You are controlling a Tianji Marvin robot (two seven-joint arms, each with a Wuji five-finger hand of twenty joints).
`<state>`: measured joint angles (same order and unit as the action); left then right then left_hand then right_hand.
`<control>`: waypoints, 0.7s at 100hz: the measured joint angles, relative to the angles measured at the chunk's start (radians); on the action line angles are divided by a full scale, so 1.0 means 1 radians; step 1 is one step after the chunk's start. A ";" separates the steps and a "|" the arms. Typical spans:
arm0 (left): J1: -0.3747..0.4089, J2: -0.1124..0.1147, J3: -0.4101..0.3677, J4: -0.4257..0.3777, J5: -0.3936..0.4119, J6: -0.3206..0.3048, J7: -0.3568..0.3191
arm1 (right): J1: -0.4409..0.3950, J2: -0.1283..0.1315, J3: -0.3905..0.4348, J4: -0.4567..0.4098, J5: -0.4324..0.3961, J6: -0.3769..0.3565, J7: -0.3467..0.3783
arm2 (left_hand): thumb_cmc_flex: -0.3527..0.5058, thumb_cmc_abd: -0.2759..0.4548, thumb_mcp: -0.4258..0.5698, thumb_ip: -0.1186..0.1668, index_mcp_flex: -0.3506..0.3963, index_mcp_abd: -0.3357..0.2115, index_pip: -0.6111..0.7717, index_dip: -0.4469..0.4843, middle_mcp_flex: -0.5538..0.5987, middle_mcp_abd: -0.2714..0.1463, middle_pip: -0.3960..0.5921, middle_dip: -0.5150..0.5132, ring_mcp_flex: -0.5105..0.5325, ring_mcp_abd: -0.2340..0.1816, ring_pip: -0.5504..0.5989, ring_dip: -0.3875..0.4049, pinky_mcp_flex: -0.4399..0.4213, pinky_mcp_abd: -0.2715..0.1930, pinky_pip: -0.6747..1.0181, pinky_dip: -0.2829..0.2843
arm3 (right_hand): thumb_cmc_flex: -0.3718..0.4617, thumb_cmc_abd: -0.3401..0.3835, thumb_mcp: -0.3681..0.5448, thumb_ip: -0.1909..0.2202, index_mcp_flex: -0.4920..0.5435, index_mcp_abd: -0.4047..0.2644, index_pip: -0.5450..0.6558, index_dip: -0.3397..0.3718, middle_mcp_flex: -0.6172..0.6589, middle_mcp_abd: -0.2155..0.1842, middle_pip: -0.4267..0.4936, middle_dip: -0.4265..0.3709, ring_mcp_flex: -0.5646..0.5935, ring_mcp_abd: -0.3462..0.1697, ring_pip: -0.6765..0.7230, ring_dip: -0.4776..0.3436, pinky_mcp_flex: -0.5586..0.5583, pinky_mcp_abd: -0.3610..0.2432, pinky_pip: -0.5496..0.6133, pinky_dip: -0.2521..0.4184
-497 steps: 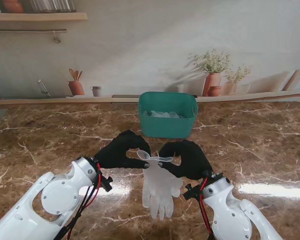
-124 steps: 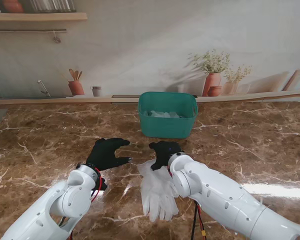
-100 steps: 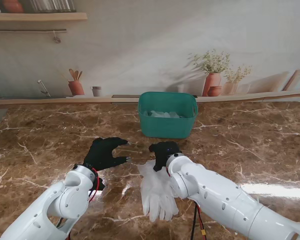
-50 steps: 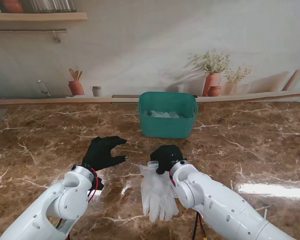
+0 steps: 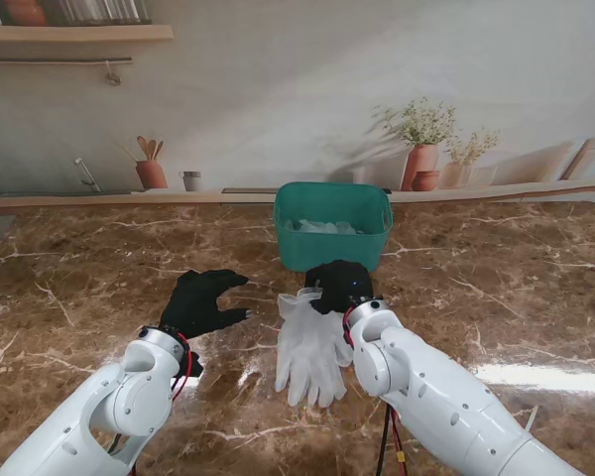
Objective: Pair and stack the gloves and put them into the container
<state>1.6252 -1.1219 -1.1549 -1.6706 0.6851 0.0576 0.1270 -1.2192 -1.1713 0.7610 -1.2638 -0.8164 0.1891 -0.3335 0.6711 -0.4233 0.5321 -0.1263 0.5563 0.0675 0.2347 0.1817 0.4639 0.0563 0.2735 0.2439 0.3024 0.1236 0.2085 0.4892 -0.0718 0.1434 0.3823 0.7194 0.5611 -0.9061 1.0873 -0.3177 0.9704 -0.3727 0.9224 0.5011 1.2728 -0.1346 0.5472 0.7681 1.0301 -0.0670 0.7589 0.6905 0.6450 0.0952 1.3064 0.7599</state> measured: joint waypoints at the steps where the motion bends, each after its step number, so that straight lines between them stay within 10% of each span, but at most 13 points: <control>1: 0.000 0.000 0.000 0.000 0.000 0.000 0.000 | 0.002 0.000 0.001 0.001 -0.001 0.000 0.000 | 0.000 0.000 0.000 0.000 0.000 0.000 0.000 0.000 0.000 0.000 0.000 0.000 0.000 0.000 0.000 0.000 0.000 0.000 0.000 0.000 | 0.000 0.001 0.000 0.000 0.000 0.002 0.000 0.000 0.000 0.000 0.002 0.004 0.000 0.000 0.000 0.001 0.000 0.000 0.000 0.000; 24: 0.000 -0.001 -0.005 0.002 -0.018 -0.015 0.009 | -0.003 0.005 0.058 -0.009 -0.048 -0.031 -0.030 | 0.000 0.018 -0.008 0.000 0.000 0.000 -0.012 0.000 0.000 0.000 0.000 0.000 -0.016 -0.035 -0.039 -0.063 0.007 -0.086 -0.133 -0.104 | 0.000 0.022 -0.014 0.000 0.000 0.023 0.000 -0.034 0.001 0.000 0.022 0.009 0.000 0.000 0.037 0.014 -0.002 -0.001 0.004 0.000; 70: -0.001 -0.007 -0.012 0.011 -0.063 -0.042 0.017 | -0.253 0.066 0.155 -0.204 -0.203 -0.134 -0.052 | 0.000 0.079 -0.161 0.010 -0.003 0.003 -0.027 -0.002 -0.012 -0.001 -0.017 -0.011 -0.025 -0.037 -0.039 -0.089 0.013 -0.090 -0.145 -0.139 | -0.002 0.029 -0.015 0.000 0.018 0.061 0.024 -0.129 0.037 0.001 0.033 0.007 0.042 0.000 0.050 0.015 0.026 0.001 0.037 0.000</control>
<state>1.6241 -1.1287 -1.1672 -1.6594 0.6224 0.0156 0.1445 -1.4719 -1.1056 0.9156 -1.4675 -1.0192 0.0552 -0.3857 0.6712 -0.3440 0.3708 -0.1164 0.5530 0.0708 0.2081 0.1793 0.4519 0.0550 0.2567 0.2331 0.2772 0.0866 0.1698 0.4001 -0.0591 0.0532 0.2369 0.5804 0.5590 -0.8768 1.0726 -0.3177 0.9885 -0.3121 0.9459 0.3720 1.3100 -0.1339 0.5804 0.7755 1.0719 -0.0673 0.8090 0.7052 0.6711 0.0958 1.3438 0.7599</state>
